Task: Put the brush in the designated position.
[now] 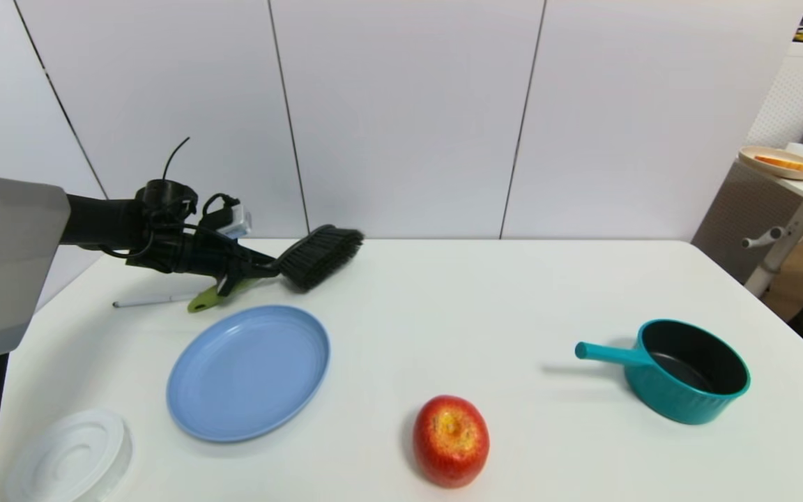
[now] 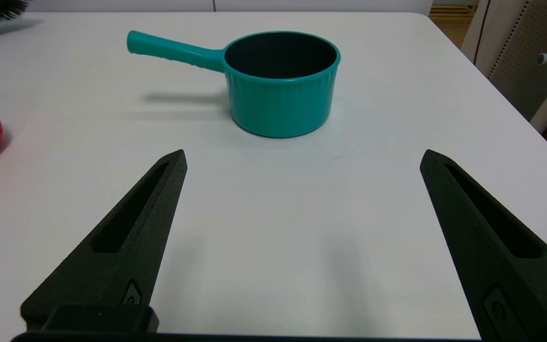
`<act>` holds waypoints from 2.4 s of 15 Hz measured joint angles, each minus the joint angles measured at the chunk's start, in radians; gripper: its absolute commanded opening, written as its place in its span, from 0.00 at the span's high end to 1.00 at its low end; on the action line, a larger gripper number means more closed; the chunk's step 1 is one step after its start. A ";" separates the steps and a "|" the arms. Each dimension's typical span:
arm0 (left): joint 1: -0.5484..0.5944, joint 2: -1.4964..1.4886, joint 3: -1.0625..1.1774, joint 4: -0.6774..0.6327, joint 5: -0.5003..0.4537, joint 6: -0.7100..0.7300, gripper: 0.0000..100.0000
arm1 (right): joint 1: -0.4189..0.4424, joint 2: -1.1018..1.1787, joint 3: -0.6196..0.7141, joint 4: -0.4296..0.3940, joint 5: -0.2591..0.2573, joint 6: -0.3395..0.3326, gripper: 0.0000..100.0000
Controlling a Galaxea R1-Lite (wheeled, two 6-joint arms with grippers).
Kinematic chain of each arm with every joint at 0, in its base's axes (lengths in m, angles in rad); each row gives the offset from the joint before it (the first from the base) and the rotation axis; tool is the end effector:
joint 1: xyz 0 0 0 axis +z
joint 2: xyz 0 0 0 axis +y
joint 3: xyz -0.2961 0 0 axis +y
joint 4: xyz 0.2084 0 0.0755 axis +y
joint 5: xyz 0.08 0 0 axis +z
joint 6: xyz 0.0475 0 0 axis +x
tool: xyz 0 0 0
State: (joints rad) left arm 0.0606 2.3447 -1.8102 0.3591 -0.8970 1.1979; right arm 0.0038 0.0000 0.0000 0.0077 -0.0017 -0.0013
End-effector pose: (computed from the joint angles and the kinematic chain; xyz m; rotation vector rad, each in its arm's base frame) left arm 0.4948 -0.0072 0.0851 0.6456 0.2371 -1.1155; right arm 0.0398 0.0001 0.0745 -0.0013 0.0077 0.0021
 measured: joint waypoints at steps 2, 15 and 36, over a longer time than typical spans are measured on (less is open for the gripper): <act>0.000 0.003 0.005 0.000 0.000 0.000 1.00 | 0.000 0.000 0.000 0.000 0.000 0.000 0.00; -0.005 -0.090 0.026 0.098 0.053 -0.001 0.00 | 0.000 0.000 0.000 0.000 0.000 0.000 0.00; -0.012 -1.638 1.132 -0.201 0.468 -0.917 0.00 | 0.000 0.000 0.000 0.000 0.000 0.000 0.00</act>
State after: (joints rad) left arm 0.0485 0.7066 -0.6783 0.1577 -0.4289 0.2804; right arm 0.0038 0.0000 0.0000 0.0077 -0.0017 -0.0013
